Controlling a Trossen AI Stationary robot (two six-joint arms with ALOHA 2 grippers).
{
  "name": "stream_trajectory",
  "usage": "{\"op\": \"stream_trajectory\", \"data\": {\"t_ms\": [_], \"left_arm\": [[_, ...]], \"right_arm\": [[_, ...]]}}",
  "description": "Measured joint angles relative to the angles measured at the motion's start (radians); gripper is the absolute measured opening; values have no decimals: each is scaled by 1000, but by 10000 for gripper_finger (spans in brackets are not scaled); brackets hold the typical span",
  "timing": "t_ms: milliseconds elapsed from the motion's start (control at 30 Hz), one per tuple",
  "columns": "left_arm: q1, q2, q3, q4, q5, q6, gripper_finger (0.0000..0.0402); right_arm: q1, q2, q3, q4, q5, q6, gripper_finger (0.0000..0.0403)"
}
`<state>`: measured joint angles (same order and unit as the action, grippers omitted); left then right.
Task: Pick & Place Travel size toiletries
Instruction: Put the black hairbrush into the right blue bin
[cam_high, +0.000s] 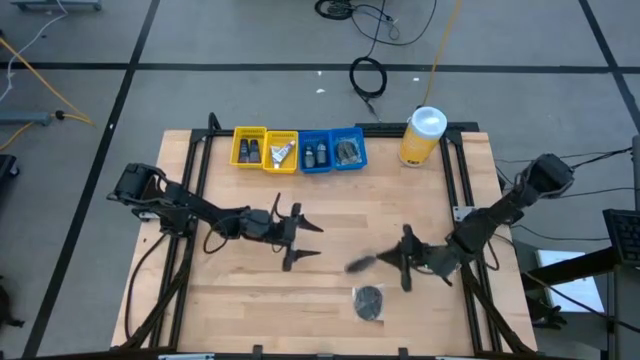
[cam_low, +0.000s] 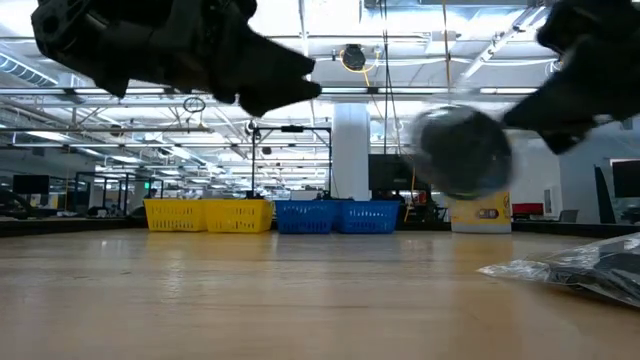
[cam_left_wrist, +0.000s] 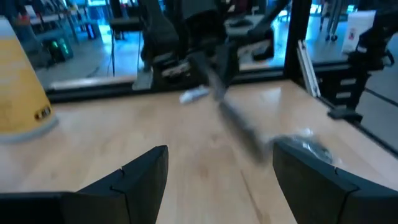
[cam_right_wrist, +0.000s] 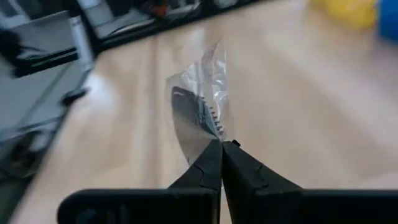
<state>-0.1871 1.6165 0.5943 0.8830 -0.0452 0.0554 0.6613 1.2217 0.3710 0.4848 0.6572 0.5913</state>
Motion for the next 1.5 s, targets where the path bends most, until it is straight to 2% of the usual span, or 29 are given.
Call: {"op": "stream_trajectory", "data": {"t_ms": [133, 267, 367, 533, 700, 833, 1167, 1267, 1367, 1500], "left_arm": [[16, 1, 48, -10, -4, 46, 285], [40, 52, 112, -33, 12, 89, 285], [56, 123, 192, -91, 52, 86, 285], [64, 238, 323, -254, 21, 47, 285], [60, 301, 410, -321, 19, 46, 274], [61, 311, 424, -331, 17, 40, 222], [64, 311, 424, -366, -19, 44, 27], [64, 300, 424, -404, -66, 48, 15], [62, 271, 422, -493, -161, 78, 40], [64, 200, 422, -589, -413, 159, 66]], "right_arm": [[-103, 0, 0, 73, -2, -175, 0], [-169, 0, 0, 116, -18, -294, 0], [-202, 0, 1, 128, -30, -328, 0], [-229, 0, 2, 136, -31, -368, 0], [-230, 0, 2, 136, -31, -373, 0], [-230, 0, 2, 134, -31, -373, 0], [-230, 0, 2, 129, -34, -371, 9], [-227, -1, 2, 131, -29, -369, 38], [-213, -36, 2, 124, -31, -367, 80], [-168, -117, 1, 54, -55, -367, 124]]}}
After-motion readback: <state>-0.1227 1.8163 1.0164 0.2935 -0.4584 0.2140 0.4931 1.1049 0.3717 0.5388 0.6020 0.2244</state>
